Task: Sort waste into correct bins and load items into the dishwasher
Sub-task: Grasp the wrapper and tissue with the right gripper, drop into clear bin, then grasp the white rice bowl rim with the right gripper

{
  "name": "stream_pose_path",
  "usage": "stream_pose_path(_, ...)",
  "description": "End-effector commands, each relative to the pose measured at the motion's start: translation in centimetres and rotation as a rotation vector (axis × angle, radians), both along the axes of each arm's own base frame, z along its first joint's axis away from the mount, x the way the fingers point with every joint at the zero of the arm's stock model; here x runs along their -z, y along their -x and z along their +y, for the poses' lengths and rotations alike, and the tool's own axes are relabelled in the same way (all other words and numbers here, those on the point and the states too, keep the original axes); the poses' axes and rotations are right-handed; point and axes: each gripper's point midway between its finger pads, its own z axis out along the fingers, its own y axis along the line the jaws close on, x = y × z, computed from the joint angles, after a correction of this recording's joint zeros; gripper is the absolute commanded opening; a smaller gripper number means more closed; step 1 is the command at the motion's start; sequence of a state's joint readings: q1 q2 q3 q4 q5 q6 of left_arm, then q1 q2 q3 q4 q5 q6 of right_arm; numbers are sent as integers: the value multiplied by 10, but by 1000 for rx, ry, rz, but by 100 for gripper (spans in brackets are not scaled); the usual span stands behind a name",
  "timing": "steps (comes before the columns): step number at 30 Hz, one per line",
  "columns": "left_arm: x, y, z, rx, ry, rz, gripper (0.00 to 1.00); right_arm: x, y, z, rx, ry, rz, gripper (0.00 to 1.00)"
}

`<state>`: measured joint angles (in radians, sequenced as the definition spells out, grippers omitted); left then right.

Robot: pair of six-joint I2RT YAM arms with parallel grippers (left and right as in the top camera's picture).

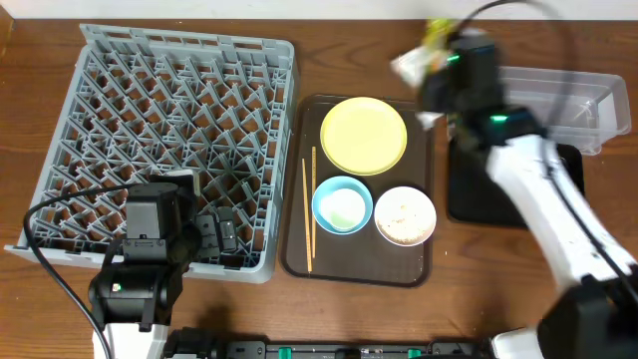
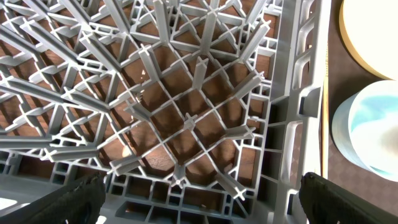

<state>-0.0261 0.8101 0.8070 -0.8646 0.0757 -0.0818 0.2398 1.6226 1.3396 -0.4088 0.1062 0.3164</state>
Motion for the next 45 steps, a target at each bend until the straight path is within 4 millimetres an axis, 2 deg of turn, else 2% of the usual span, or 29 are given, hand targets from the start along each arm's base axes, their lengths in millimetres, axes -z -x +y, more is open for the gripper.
stream_pose_path(1, -8, -2, 1, -12, 8, -18, 100, -7, -6, -92, 273, 24, -16, 1)
stream_pose_path(2, -8, -2, 1, -12, 8, -18, 100, -1, -6, -114, 337, 6, -1, 1)
stream_pose_path(4, -8, -2, 1, -12, 8, -18, 100, 9, -7, -138, 412, -18, 18, 1)
stream_pose_path(6, -8, -2, 1, -12, 8, -18, 100, 23, -7, -156, 461, -27, 45, 2)
stream_pose_path(8, -8, -2, 1, -12, 8, -18, 100, 36, -8, -167, 485, -30, 75, 9)
stream_pose_path(12, -8, -2, 1, -12, 8, -18, 100, 52, -15, -165, 455, -71, 98, 51)
stream_pose_path(13, -8, -2, 1, -12, 8, -18, 100, 52, -17, -164, 448, -78, 95, 56)
stream_pose_path(16, -8, -2, 1, -12, 8, -18, 100, 41, -16, -162, 440, -86, 71, 60)
stream_pose_path(17, -8, -2, 1, -12, 8, -18, 100, 28, -15, -160, 428, -99, 44, 61)
stream_pose_path(19, -8, -2, 1, -12, 8, -18, 100, 2, -10, -142, 332, -140, 4, 61)
stream_pose_path(20, -8, -2, 1, -12, 8, -18, 100, -9, -3, -120, 212, -174, 7, 62)
stream_pose_path(22, -8, -2, 1, -12, 8, -18, 100, -14, 18, -80, -26, -196, 57, 68)
stream_pose_path(23, -8, -2, 1, -12, 8, -18, 100, -8, 39, -55, -170, -194, 121, 71)
stream_pose_path(25, -8, -2, 1, -12, 8, -18, 100, 12, 70, -33, -279, -177, 253, 73)
stream_pose_path(27, -8, -2, 1, -12, 7, -19, 100, 38, 114, -7, -399, -140, 432, 71)
stream_pose_path(28, -8, -2, 1, -12, 7, -18, 100, 43, 124, 0, -435, -127, 465, 70)
stream_pose_path(30, -8, -2, 1, -12, 7, -18, 100, 59, 157, 18, -543, -76, 571, 66)
stream_pose_path(33, -8, -2, 1, -12, 7, -18, 100, 85, 185, 33, -605, 3, 665, 65)
stream_pose_path(35, -8, -2, 1, -12, 7, -18, 100, 112, 208, 50, -675, 36, 710, 64)
stream_pose_path(37, -8, -2, 1, -12, 8, -18, 100, 131, 222, 61, -723, 55, 722, 64)
stream_pose_path(39, -8, -2, 1, -12, 7, -18, 100, 149, 227, 66, -732, 130, 702, 64)
stream_pose_path(43, -7, -2, 1, -12, 8, -17, 100, 167, 228, 74, -727, 252, 648, 62)
stream_pose_path(45, -7, -2, 1, -12, 8, -17, 100, 175, 231, 81, -747, 280, 619, 56)
